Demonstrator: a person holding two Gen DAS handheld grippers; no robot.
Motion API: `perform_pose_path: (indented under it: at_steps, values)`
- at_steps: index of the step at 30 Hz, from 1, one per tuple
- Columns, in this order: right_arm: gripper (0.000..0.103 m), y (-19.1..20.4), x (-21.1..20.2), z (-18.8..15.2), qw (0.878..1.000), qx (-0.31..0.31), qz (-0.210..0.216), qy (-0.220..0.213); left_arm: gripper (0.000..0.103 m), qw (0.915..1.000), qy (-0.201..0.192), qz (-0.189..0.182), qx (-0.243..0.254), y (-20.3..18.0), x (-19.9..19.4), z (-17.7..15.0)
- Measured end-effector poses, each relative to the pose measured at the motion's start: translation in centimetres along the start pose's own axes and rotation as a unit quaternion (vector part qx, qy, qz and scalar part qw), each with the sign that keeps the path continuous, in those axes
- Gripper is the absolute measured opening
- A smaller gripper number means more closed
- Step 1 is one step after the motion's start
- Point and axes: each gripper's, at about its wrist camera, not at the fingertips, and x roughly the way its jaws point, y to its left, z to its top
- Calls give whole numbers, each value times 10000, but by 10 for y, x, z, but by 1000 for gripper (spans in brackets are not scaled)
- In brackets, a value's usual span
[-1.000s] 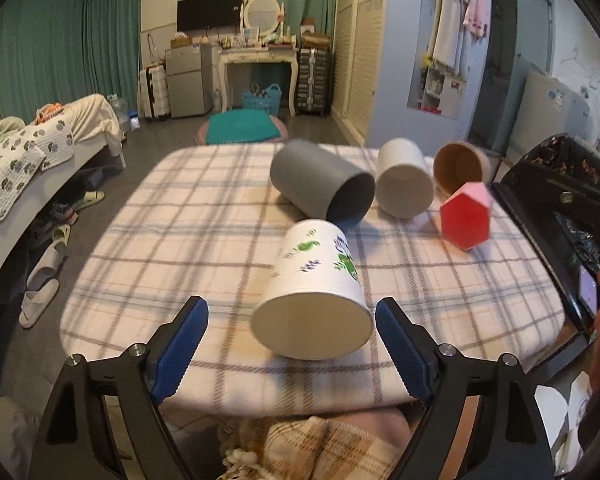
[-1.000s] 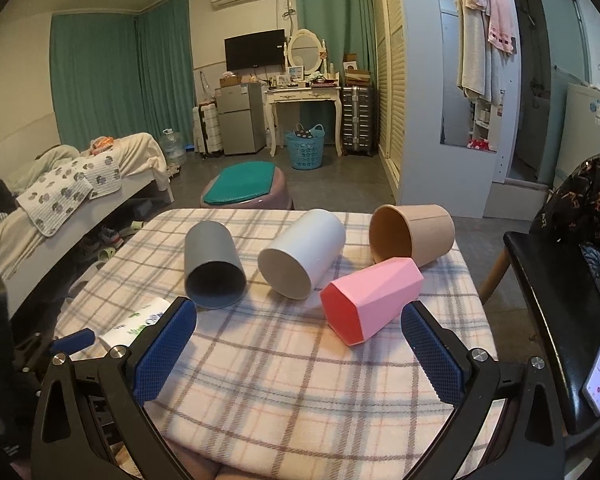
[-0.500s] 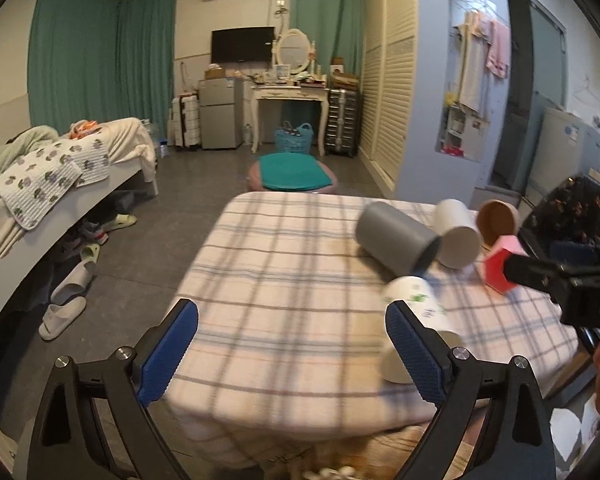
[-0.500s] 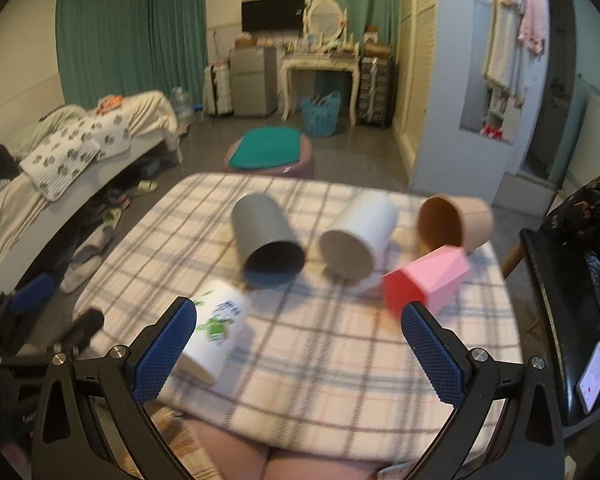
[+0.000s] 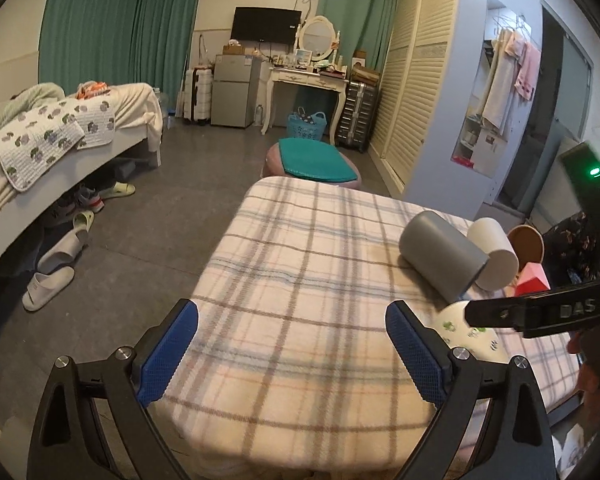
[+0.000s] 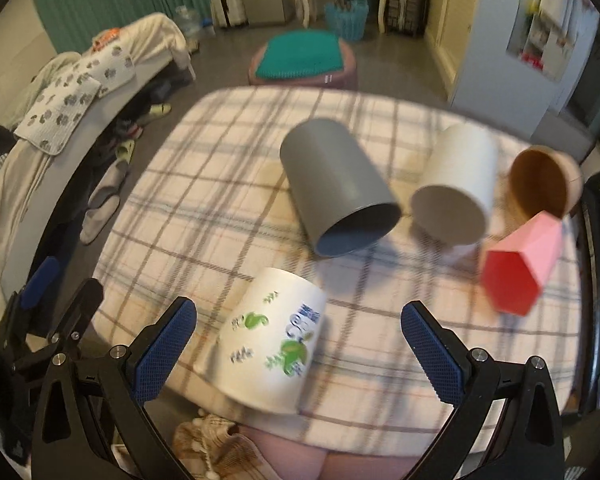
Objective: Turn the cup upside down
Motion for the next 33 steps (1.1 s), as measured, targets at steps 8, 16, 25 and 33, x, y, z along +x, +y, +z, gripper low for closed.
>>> perform_pose_path:
  at_steps: [8, 16, 25, 33]
  values:
    - [96, 3, 48, 17, 9965, 205, 61, 804, 98, 9995, 245, -63, -167, 15, 25, -5]
    - [74, 3, 63, 23, 9943, 275, 156, 1014, 98, 9989, 346, -77, -297, 25, 32, -10]
    - [58, 7, 43, 17, 9960, 226, 339, 796, 98, 9993, 285, -50, -256, 23, 22, -8]
    - [58, 20, -15, 10, 9979, -271, 396, -431, 98, 9994, 151, 93, -294, 20, 3, -7]
